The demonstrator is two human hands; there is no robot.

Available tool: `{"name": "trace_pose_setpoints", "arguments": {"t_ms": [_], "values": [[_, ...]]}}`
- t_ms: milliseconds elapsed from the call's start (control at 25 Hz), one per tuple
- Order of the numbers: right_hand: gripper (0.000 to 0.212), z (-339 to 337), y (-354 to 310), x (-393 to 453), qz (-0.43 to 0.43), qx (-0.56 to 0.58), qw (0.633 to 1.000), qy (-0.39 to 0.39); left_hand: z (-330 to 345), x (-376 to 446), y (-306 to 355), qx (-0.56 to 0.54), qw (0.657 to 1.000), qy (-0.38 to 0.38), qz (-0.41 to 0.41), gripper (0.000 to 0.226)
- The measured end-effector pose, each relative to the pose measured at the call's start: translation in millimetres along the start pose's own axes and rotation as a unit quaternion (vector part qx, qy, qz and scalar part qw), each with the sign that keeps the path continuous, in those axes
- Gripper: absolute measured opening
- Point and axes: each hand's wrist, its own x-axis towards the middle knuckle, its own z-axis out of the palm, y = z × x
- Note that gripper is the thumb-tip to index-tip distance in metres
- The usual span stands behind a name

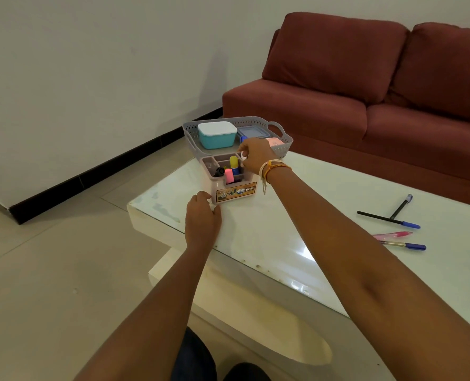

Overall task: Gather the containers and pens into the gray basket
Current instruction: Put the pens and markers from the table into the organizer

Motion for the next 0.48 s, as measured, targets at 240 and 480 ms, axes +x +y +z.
{"name": "trace_pose_setpoints", "arguments": {"t_ms": [240,480], "values": [[0.019,18.8,28.8,-72.5,0.059,0.121,0.977,0.165,-1.1,-25.1,6.0,0.089,0.991,-0.03,0.1,0.017],[0.027,21.7,76.9,-149.1,0.096,0.129,0.967,0.198,8.9,-78.8,27.8,0.224,0.959,-0.092,0.15,0.04]]}}
